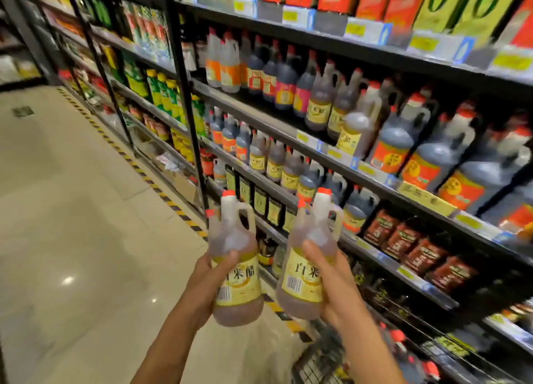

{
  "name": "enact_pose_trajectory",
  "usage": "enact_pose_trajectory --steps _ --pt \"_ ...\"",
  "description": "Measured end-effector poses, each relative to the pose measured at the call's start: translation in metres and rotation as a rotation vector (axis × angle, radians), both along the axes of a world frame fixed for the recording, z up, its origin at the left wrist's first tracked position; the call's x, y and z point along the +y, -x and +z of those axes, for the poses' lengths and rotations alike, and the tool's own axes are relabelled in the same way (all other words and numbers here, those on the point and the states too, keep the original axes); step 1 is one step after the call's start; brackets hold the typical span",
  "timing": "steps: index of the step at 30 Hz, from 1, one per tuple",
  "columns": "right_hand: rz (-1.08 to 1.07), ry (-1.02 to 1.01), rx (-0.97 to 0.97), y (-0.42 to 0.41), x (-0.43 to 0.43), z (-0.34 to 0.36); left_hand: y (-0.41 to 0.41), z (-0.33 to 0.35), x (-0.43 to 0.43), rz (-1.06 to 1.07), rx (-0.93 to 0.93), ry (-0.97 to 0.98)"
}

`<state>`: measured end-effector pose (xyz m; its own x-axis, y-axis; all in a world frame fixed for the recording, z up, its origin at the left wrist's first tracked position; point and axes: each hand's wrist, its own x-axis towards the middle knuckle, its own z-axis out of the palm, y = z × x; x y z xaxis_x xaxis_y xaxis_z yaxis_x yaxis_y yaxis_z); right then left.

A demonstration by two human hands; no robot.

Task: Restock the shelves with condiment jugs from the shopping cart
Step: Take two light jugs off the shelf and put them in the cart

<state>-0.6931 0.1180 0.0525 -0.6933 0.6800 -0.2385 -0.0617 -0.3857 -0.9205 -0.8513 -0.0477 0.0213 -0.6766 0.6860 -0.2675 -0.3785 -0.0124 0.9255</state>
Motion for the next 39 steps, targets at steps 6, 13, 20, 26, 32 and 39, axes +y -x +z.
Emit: enact_pose_trajectory --steps 6,13,20,26,32,39 --pt "0.018 -0.039 0.012 0.11 0.002 0.016 0.109 0.015 0.0 -0.001 0.014 -0.032" --pt "-0.071 -0.085 0.007 0.187 0.056 0.024 0.194 0.031 0.062 -0.071 0.008 -0.049" --pt "-0.168 -0.096 0.018 0.244 0.137 0.019 0.262 0.035 0.159 -0.101 0.049 -0.038" --pt "-0.243 -0.105 0.02 0.268 0.186 0.026 0.299 0.052 0.239 -0.21 0.07 -0.104" --pt "-0.42 -0.125 -0.054 0.279 0.209 0.032 0.331 0.061 0.298 -0.43 0.318 -0.052" --pt "-0.666 -0.159 -0.058 0.28 0.208 0.044 0.349 0.094 0.352 -0.693 0.564 -0.129"
